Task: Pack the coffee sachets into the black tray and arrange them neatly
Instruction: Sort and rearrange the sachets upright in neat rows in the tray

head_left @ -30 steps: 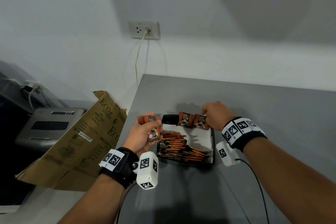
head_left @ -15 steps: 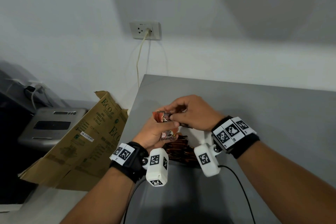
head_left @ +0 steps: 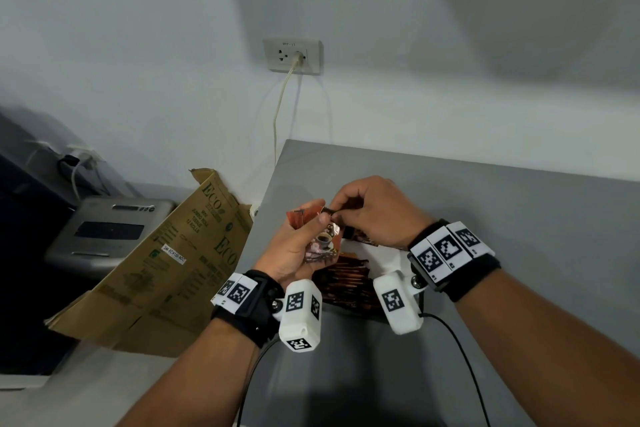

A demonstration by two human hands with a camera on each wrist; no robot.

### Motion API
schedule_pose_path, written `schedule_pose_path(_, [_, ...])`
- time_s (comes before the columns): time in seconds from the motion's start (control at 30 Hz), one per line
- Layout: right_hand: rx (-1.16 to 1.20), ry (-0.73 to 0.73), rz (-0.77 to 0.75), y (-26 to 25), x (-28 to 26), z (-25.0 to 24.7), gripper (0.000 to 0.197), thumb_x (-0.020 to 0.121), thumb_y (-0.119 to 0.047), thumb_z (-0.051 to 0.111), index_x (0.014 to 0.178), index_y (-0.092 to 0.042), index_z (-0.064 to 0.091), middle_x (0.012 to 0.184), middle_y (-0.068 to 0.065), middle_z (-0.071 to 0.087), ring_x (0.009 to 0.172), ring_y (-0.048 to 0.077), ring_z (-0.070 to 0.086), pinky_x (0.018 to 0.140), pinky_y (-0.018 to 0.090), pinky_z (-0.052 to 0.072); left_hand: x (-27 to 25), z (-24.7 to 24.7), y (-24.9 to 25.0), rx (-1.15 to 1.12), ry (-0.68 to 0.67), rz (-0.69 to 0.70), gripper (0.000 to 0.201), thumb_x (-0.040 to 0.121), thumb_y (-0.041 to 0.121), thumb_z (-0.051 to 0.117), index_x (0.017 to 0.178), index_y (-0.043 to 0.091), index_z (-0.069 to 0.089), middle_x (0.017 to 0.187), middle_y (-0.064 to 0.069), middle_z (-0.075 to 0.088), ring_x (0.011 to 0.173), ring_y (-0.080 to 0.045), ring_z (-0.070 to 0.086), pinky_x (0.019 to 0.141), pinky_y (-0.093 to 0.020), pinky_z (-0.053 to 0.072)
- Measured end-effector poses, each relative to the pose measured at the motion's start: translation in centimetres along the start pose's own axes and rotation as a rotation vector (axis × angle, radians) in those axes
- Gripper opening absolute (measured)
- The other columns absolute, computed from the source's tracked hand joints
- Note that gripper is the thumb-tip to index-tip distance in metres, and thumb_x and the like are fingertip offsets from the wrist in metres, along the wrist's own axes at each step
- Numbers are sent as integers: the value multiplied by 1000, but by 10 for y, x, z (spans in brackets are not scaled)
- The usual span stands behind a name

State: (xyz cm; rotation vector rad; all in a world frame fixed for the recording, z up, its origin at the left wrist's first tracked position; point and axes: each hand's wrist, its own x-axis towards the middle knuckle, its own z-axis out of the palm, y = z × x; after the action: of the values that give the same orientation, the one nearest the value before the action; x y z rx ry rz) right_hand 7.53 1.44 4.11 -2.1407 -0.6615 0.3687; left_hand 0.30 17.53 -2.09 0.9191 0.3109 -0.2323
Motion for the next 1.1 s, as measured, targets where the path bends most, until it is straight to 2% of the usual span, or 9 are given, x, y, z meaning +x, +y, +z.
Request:
schedule_pose_path(0.07, [-10, 27, 23, 1, 2, -4, 8, 83, -16, 78, 86, -24, 78, 81, -10, 75, 77, 1, 68, 70, 8, 47, 0, -4, 1, -30, 35, 7, 84, 61, 32, 93, 133, 17, 52, 104, -16, 68, 81, -26, 68, 62, -37, 57])
schedule_pose_path(0.13, [-46, 75, 49, 5, 6, -10, 7, 83, -18, 78, 86, -24, 77, 81, -10, 74, 76, 1, 67, 69, 10, 47, 1, -11, 3, -72, 129, 45, 58, 76, 17, 84, 126, 17, 54, 100, -16, 68, 76, -25, 67, 60, -36, 56])
schedule_pose_path(0.23, [-169, 126, 99, 16, 14, -10, 7, 87, -16, 73, 87, -22, 75, 83, -11, 73, 73, 1, 67, 65, 13, 49, 2, -23, 7, -38, 295, 80, 34, 89, 4, 67, 116, 21, 56, 88, -8, 67, 70, -21, 64, 58, -36, 56])
schedule_pose_path(0.3, [-306, 92, 134, 26, 19, -2, 10, 90, -14, 68, 91, -20, 75, 87, -7, 72, 74, 6, 67, 65, 20, 54, 2, -30, 7, 20, 359, 84, 34, 90, 1, 65, 115, 22, 56, 87, -5, 67, 72, -21, 64, 60, -36, 56])
schedule_pose_path(0.4, [-447, -5, 152, 38, 26, 17, 12, 91, -14, 64, 93, -17, 75, 93, 3, 73, 81, 19, 68, 76, 37, 60, 1, -35, 4, 63, 392, 77, 38, 88, -1, 66, 118, 20, 56, 91, -6, 67, 75, -23, 64, 64, -38, 56])
schedule_pose_path(0.6, [-541, -74, 179, 41, 34, 35, 17, 93, -8, 60, 98, -11, 76, 96, 10, 74, 85, 26, 69, 80, 35, 58, 0, -38, 0, 86, 409, 72, 37, 88, -2, 66, 116, 21, 58, 97, -9, 66, 78, -25, 65, 65, -39, 57])
schedule_pose_path(0.9, [-602, -97, 188, 43, 39, 36, 20, 92, 1, 58, 98, -7, 75, 92, 13, 73, 81, 27, 68, 69, 31, 54, 1, -38, 1, 82, 397, 71, 35, 88, -3, 65, 114, 20, 59, 92, -6, 67, 74, -23, 65, 61, -37, 56])
schedule_pose_path(1.03, [-560, -48, 174, 47, 37, 34, 25, 94, -5, 58, 114, -10, 73, 111, 12, 71, 100, 26, 67, 89, 33, 55, 0, -35, 1, 77, 353, 53, 43, 88, -8, 57, 122, 17, 59, 97, -10, 66, 75, -21, 63, 65, -39, 57])
schedule_pose_path(1.1, [-462, 44, 148, 46, 35, 29, 25, 93, -12, 60, 114, -12, 73, 114, 7, 71, 103, 20, 65, 92, 27, 50, -1, -32, 3, 92, 320, 52, 47, 87, -14, 52, 123, 16, 58, 95, -12, 66, 71, -22, 64, 62, -38, 58])
